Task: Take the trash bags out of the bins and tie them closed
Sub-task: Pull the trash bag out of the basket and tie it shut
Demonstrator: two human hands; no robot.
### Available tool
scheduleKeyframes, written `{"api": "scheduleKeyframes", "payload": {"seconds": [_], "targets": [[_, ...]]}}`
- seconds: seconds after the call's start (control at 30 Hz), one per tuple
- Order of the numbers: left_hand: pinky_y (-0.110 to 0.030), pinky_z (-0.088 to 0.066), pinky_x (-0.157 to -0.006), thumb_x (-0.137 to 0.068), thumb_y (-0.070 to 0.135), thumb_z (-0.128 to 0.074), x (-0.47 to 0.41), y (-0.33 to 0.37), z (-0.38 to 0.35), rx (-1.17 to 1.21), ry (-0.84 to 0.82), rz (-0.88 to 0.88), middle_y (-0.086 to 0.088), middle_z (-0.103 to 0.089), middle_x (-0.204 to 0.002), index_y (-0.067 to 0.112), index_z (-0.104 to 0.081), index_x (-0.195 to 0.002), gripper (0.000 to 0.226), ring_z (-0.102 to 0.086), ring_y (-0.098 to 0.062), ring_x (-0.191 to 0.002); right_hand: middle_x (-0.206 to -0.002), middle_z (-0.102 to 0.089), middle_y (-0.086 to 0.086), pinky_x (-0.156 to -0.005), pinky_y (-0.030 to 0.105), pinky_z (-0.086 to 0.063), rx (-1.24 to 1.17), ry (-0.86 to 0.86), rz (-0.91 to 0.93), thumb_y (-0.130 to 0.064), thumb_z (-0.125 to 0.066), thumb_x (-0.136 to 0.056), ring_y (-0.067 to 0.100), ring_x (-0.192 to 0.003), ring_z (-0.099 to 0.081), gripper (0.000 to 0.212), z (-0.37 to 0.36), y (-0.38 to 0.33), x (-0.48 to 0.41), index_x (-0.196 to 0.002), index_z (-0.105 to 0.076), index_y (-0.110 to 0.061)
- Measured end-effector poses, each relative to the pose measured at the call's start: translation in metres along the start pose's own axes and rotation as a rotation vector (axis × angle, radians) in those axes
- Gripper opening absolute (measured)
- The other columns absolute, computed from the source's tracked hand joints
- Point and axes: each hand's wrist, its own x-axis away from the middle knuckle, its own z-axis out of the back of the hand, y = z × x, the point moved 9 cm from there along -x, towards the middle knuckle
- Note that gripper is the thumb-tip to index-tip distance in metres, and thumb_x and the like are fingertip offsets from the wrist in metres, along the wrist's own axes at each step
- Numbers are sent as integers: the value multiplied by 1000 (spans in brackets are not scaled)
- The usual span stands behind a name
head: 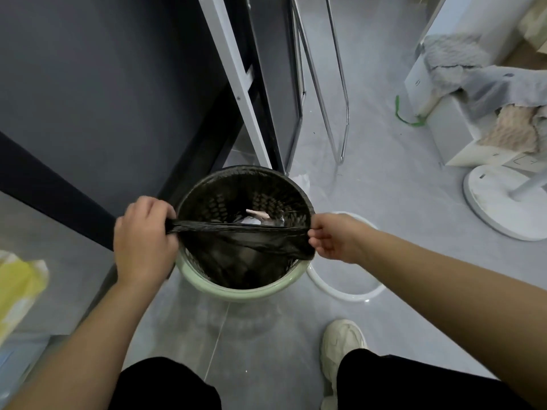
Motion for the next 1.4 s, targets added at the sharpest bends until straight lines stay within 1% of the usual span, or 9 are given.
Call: {"api": "scheduleKeyframes", "payload": {"seconds": [0.2, 0.4, 0.67, 0.87, 1.0, 1.13, 1.23, 1.33, 1.4], "targets": [[-33, -36, -75, -92, 14, -43, 9, -46, -14, 392, 93, 445, -7, -51, -103, 8, -51, -105, 16, -46, -17, -87, -55, -54, 1, -49, 21, -43, 26, -27, 13, -23, -48, -85, 15, -42, -52, 14, 37, -14, -18, -74, -46, -16], [-39, -41, -89, -87, 72, -19, 29, -80, -96, 856, -360, 1197, -11, -61, -86, 7, -56, -91, 75, -56, -30, -81, -92, -69, 13, -55, 23, -47, 72, -63, -240, -59, -38, -92, 25, -68, -63, 54, 48, 28, -56, -99, -56, -8], [-37, -40, -85, -83, 73, -30, 3, -70, -110, 884, -482, 1115, -2, -60, -91, 17, -55, -108, 66, -56, -23, -88, -67, -51, 1, -48, 19, -43, -37, -106, -137, -8, -42, -90, 14, -59, -49, 21, 24, 15, -75, -75, -54, -15], [-36, -43, -80, -79, 78, -30, 2, -75, -113, 854, -539, 1135, -5, -62, -92, 18, -57, -100, 69, -57, -23, -85, -75, -54, 6, -54, 26, -49, 33, 159, 266, -13, -46, -95, 19, -67, -54, 19, 51, -30, -77, -78, -55, -13], [-30, -47, -62, -82, 40, -64, -19, -72, -107, 807, -458, 1092, -9, -63, -87, 15, -61, -100, 31, -58, -22, -72, -75, -58, 7, -62, 32, -49, -81, 208, 470, -9, -44, -96, 21, -70, -54, 21, 56, -54, -73, -79, -57, -12], [-38, -56, -83, -82, 23, -67, -43, -91, -102, 809, -196, 1009, -11, -70, -100, 23, -71, -88, 7, -66, -26, -86, -68, -50, 5, -56, 30, -38, -240, 150, 480, 0, -37, -90, 18, -61, -47, 28, 52, -67, -71, -73, -54, -15], [-32, -54, -80, -89, 19, -58, -57, -72, -85, 974, -53, 793, 0, -68, -84, 27, -69, -75, 19, -64, -17, -81, -65, -44, 2, -57, 28, -38, -352, 106, 445, 2, -34, -85, 16, -59, -44, 30, 47, -70, -68, -67, -49, -16], [-28, -49, -72, -95, 18, -48, -61, -54, -79, 1130, -48, 715, 0, -61, -77, 24, -63, -75, 25, -58, -16, -75, -65, -48, 3, -57, 28, -39, -316, 122, 416, -1, -35, -80, 19, -61, -48, 27, 42, -73, -64, -66, -51, -17], [-33, -49, -80, -95, 43, -42, -59, -51, -83, 1088, -139, 802, -2, -63, -82, 21, -63, -78, 35, -60, -22, -84, -72, -55, 4, -61, 29, -42, -134, 139, 395, -16, -43, -85, 21, -67, -54, 18, 37, -75, -62, -72, -55, -17]]}}
